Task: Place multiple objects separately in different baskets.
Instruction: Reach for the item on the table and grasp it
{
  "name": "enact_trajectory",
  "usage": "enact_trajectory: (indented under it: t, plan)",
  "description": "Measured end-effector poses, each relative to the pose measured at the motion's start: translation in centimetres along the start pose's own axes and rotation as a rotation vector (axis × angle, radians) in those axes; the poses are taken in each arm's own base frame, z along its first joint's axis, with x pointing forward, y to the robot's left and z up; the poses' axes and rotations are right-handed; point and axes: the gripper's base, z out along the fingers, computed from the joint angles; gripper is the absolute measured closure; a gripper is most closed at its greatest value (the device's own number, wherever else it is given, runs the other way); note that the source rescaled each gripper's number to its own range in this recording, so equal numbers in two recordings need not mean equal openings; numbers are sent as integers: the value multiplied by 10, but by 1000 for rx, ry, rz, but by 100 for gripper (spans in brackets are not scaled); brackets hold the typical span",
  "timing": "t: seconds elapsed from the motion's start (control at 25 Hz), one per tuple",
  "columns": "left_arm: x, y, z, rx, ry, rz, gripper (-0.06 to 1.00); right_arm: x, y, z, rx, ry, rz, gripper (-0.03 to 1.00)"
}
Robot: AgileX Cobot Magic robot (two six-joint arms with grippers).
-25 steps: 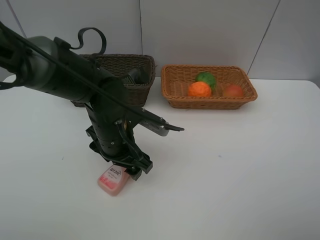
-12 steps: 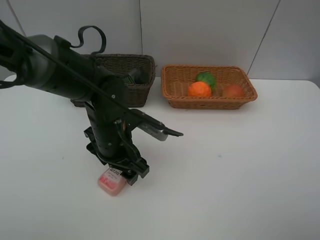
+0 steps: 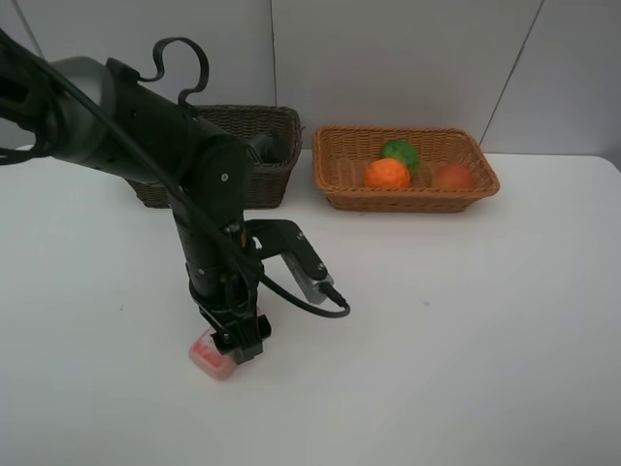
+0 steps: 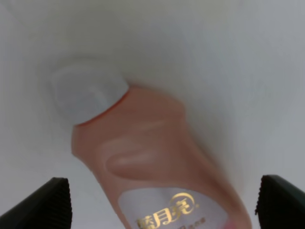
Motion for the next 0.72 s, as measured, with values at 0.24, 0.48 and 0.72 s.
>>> enact_trajectory:
  t: [0.24, 0.48, 0.72]
  plan:
    - [-1, 5, -26, -71, -62, 249, -6, 0, 0, 0, 0, 0, 0, 10]
    - [-1, 5, -37, -119, -69, 795, -6, 0, 0, 0, 0, 0, 0, 10]
    - [-3, 6, -38, -175, -32, 1605, -6, 0, 0, 0, 0, 0, 0, 10]
